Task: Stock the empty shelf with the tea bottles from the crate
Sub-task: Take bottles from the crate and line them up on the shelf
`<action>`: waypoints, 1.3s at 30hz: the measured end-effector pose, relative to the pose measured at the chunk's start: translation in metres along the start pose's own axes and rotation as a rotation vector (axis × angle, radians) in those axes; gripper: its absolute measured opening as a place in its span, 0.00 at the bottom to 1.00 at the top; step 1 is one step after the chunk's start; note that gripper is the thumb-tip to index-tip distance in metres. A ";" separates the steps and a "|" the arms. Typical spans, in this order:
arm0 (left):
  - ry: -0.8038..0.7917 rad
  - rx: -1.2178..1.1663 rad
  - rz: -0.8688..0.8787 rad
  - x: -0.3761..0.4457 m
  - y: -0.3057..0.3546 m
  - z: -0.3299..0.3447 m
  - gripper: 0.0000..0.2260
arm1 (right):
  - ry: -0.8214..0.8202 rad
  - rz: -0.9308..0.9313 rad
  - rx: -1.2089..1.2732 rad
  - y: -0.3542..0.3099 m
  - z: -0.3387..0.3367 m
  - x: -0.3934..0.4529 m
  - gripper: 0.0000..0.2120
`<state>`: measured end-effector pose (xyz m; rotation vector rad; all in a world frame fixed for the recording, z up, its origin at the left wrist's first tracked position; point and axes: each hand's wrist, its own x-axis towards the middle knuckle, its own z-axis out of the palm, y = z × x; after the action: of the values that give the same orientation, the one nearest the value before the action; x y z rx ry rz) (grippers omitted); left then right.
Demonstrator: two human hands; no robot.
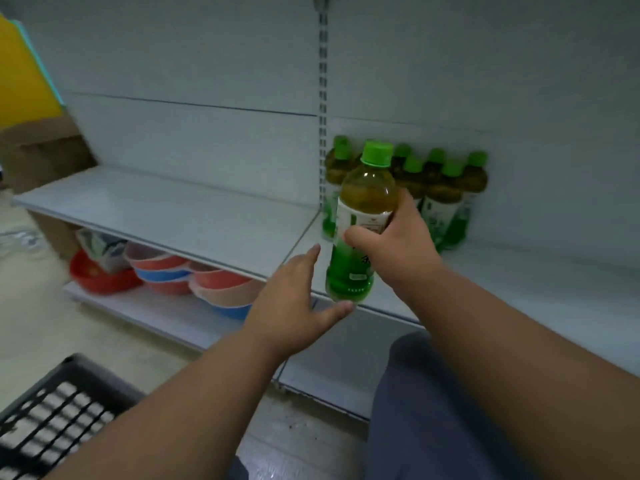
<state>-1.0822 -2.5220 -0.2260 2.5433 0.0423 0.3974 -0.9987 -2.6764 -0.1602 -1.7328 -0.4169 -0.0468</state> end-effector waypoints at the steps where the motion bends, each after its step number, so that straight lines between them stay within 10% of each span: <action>1: -0.018 -0.015 0.025 0.013 0.005 0.009 0.47 | 0.041 0.015 -0.020 0.006 -0.009 0.004 0.28; 14: -0.223 -0.262 0.173 0.113 0.060 0.143 0.40 | 0.388 0.171 -0.235 0.080 -0.108 0.030 0.29; 21: -0.272 -0.026 0.146 0.124 0.055 0.182 0.46 | 0.495 0.211 -0.379 0.109 -0.130 0.039 0.31; 39: -0.319 0.264 0.150 0.124 0.053 0.197 0.42 | 0.430 0.315 -0.629 0.159 -0.143 0.070 0.18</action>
<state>-0.9098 -2.6561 -0.3220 2.8508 -0.2307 0.0380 -0.8574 -2.8191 -0.2619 -2.3131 0.2210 -0.3463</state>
